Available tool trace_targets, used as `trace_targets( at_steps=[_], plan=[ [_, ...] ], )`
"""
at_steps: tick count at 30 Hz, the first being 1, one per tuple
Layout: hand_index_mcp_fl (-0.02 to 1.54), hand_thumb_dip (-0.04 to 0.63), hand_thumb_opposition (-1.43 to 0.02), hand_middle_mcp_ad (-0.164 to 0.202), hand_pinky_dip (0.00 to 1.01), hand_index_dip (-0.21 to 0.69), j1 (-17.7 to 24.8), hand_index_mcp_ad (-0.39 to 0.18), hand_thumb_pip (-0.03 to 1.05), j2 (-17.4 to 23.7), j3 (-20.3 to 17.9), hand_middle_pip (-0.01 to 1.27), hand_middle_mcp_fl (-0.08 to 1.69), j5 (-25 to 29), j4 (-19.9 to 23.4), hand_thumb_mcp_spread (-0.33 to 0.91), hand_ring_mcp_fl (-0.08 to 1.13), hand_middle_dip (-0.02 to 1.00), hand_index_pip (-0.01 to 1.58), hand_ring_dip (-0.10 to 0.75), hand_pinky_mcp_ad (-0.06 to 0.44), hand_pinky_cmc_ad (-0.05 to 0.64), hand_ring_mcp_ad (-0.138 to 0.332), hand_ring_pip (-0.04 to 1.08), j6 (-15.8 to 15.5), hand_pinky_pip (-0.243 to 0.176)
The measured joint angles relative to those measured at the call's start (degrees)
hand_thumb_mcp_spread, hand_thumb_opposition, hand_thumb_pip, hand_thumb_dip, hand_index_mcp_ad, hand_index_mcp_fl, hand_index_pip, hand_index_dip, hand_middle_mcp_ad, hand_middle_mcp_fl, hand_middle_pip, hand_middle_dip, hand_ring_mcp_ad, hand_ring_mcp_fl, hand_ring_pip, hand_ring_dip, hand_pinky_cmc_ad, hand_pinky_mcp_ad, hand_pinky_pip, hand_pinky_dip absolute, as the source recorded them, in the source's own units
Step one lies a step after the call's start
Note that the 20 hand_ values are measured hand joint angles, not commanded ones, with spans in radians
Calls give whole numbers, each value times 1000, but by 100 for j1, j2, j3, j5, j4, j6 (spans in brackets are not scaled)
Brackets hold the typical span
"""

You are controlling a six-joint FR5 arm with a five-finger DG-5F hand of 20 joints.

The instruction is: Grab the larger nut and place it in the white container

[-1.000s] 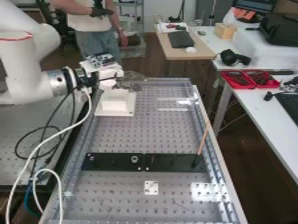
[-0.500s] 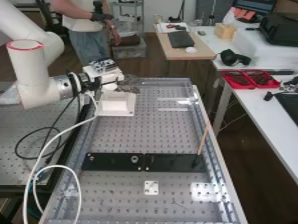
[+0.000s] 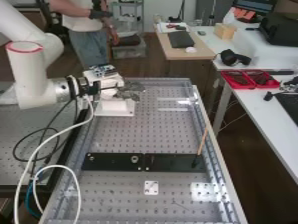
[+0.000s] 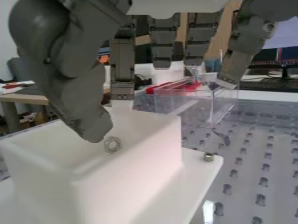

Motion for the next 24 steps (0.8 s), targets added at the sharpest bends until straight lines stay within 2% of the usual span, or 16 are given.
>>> trace_targets(
  at_steps=[5, 10, 14, 17, 21, 24],
  plan=[
    [7, 253, -871, 77, 696, 51, -43, -133, 780, 211, -20, 131, 2, 113, -30, 293, 3, 250, 1361, 164, 304, 367, 140, 120, 187, -105],
    [2, 253, -866, 75, 712, 19, -196, -133, 780, 782, 20, 127, 2, 527, -172, 274, 2, 253, 1300, 164, 304, 367, 140, 134, 630, -105],
    [3, 253, -866, 75, 730, -23, -371, -133, 777, 1170, 182, 127, 5, 899, -394, 257, 2, 253, 1211, 155, 305, 367, 143, 134, 813, -105],
    [7, 253, -850, 75, 731, -40, -535, -134, 749, 1333, 463, 127, 7, 1177, -658, 239, 2, 253, 1080, 152, 305, 367, 140, 136, 890, -108],
    [7, 243, -836, 75, 738, -51, -718, -134, 695, 1372, 843, 127, 54, 1424, -1009, 239, 2, 253, 756, 155, 305, 367, 143, 133, 920, -105],
    [9, 237, -822, 77, 738, -51, -811, -131, 670, 1381, 1073, 126, 56, 1607, -1207, 208, 2, 255, 579, 155, 304, 372, 145, 131, 885, -105]
  ],
)
